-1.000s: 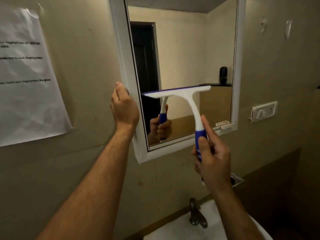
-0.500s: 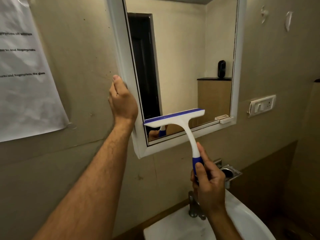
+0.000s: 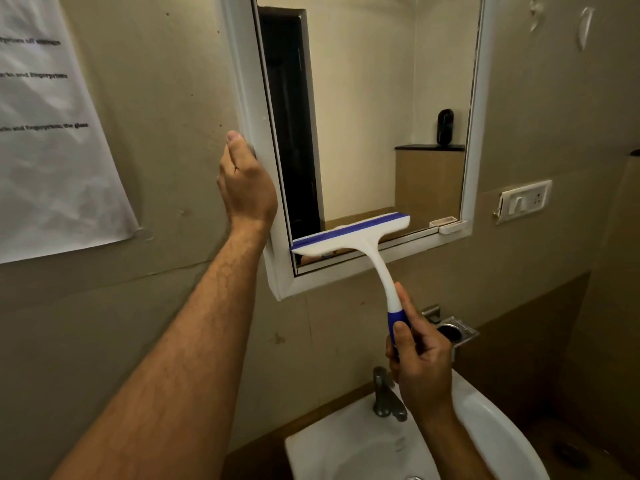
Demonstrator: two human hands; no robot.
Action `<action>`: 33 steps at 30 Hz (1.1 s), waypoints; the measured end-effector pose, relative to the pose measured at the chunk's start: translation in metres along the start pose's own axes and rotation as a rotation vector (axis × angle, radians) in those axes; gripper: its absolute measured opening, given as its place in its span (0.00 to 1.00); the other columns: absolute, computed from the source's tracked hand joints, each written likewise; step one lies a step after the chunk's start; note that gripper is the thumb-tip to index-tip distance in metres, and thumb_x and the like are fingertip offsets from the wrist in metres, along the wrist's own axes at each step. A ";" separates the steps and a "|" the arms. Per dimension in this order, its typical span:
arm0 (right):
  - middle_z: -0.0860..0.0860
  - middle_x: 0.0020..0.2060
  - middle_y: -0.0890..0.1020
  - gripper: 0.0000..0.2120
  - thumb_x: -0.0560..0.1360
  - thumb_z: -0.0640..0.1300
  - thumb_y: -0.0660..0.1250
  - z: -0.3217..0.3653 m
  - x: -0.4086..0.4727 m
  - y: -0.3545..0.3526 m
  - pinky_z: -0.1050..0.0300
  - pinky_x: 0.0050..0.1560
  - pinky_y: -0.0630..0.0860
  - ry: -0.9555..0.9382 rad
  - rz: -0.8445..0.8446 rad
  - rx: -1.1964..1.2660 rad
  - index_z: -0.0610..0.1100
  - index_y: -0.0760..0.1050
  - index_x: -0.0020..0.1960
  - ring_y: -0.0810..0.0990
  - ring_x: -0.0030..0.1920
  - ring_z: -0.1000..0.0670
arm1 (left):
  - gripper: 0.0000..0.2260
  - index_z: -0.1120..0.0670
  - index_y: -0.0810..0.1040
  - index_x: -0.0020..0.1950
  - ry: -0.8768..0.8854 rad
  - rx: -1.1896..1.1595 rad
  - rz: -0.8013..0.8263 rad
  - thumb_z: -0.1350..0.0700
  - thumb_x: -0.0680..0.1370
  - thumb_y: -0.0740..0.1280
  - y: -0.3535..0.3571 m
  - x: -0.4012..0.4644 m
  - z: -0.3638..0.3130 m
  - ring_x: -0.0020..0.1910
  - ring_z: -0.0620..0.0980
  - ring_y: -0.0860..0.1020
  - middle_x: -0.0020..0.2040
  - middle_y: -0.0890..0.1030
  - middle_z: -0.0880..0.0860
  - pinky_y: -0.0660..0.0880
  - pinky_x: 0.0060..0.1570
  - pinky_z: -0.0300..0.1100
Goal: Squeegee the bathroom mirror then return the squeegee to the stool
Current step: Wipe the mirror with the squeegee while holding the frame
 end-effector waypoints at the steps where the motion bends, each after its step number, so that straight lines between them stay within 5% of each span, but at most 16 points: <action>1: 0.48 0.34 0.76 0.18 0.79 0.49 0.60 0.000 -0.002 -0.002 0.64 0.30 0.73 0.005 0.008 -0.007 0.66 0.70 0.66 0.71 0.30 0.53 | 0.20 0.58 0.65 0.71 -0.004 -0.006 -0.005 0.51 0.84 0.47 0.000 0.000 0.001 0.68 0.50 0.67 0.70 0.70 0.56 0.61 0.64 0.36; 8: 0.45 0.36 0.75 0.20 0.81 0.46 0.59 0.014 0.010 -0.006 0.64 0.31 0.72 0.005 0.008 -0.003 0.65 0.67 0.68 0.72 0.33 0.52 | 0.21 0.57 0.66 0.71 -0.014 -0.012 -0.008 0.50 0.84 0.46 0.000 -0.001 0.000 0.67 0.50 0.68 0.69 0.71 0.56 0.63 0.69 0.44; 13: 0.50 0.37 0.78 0.22 0.80 0.39 0.60 0.014 0.008 -0.005 0.64 0.32 0.76 -0.021 0.008 -0.084 0.63 0.66 0.66 0.74 0.34 0.53 | 0.20 0.58 0.69 0.68 -0.002 -0.003 -0.010 0.51 0.84 0.46 0.000 -0.002 0.000 0.56 0.43 0.69 0.61 0.74 0.52 0.62 0.58 0.35; 18: 0.55 0.45 0.79 0.23 0.79 0.36 0.61 0.003 0.002 -0.010 0.66 0.33 0.76 -0.034 0.015 -0.136 0.59 0.66 0.67 0.76 0.35 0.55 | 0.21 0.58 0.67 0.70 -0.027 0.024 -0.030 0.49 0.84 0.46 0.000 -0.001 0.001 0.67 0.52 0.68 0.69 0.71 0.57 0.63 0.69 0.45; 28: 0.57 0.47 0.78 0.22 0.79 0.36 0.61 -0.004 -0.002 -0.014 0.68 0.34 0.76 -0.027 0.040 -0.161 0.54 0.67 0.69 0.78 0.36 0.58 | 0.21 0.57 0.66 0.71 -0.012 0.041 -0.027 0.50 0.84 0.45 -0.001 0.000 0.000 0.67 0.53 0.68 0.69 0.70 0.58 0.62 0.69 0.46; 33: 0.38 0.53 0.81 0.22 0.79 0.38 0.62 -0.010 -0.003 -0.017 0.69 0.40 0.77 -0.031 0.052 -0.195 0.52 0.66 0.70 0.79 0.44 0.62 | 0.22 0.58 0.67 0.70 -0.020 0.042 -0.040 0.50 0.84 0.45 -0.001 0.000 0.001 0.68 0.54 0.68 0.68 0.71 0.59 0.62 0.69 0.46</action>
Point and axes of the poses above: each hand's wrist, its own x-axis towards the middle knuckle, its own y-axis out of the palm, z = x × y, the point moved 6 cm from there along x, towards the middle knuckle
